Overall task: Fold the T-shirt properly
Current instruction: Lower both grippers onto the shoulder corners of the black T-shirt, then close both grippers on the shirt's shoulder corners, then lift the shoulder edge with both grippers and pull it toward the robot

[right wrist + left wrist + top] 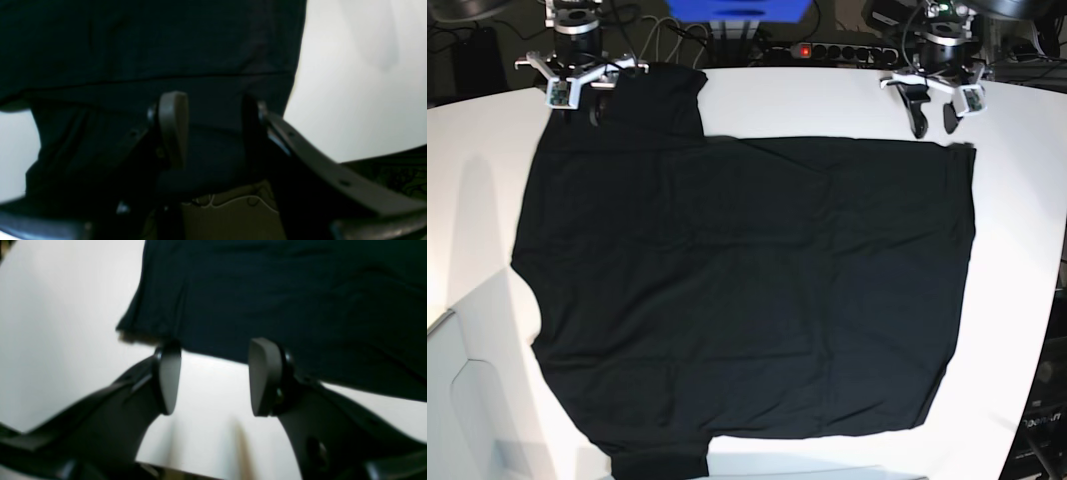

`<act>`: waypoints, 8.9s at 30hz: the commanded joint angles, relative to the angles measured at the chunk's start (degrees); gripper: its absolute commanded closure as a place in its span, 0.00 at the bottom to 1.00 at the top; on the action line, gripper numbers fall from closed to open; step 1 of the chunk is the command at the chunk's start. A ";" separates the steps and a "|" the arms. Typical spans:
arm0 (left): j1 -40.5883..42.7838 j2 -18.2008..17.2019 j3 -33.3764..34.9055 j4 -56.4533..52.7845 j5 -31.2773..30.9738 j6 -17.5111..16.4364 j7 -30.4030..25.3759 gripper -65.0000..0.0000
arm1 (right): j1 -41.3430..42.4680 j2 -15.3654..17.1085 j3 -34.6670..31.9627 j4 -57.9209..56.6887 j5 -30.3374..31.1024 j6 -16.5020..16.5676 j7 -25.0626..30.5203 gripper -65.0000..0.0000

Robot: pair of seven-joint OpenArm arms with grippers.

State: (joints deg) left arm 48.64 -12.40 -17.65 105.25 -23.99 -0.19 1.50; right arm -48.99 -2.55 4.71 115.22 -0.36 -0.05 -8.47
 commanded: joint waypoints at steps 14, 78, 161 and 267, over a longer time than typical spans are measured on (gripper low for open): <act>0.02 -0.74 -0.33 -1.03 -1.90 -0.12 -1.45 0.51 | 0.77 -0.31 4.65 -5.11 0.05 0.36 1.30 0.58; -2.88 -0.30 -6.39 -5.60 -1.99 -0.12 -1.45 0.51 | 3.41 -0.31 8.70 -9.94 0.23 0.36 1.30 1.00; -17.13 -0.30 -9.12 -18.61 -1.90 -0.12 -1.45 0.51 | 5.34 -1.54 8.78 -8.36 0.14 0.45 -4.23 1.00; -10.53 -0.30 -9.65 -12.72 -1.99 -0.12 -1.98 1.00 | 13.17 -4.44 25.14 -4.49 0.23 26.12 -21.64 1.00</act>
State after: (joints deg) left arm 37.65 -12.05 -26.70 91.44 -25.82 -0.38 1.28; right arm -35.16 -7.29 29.52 109.62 -0.36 24.67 -30.87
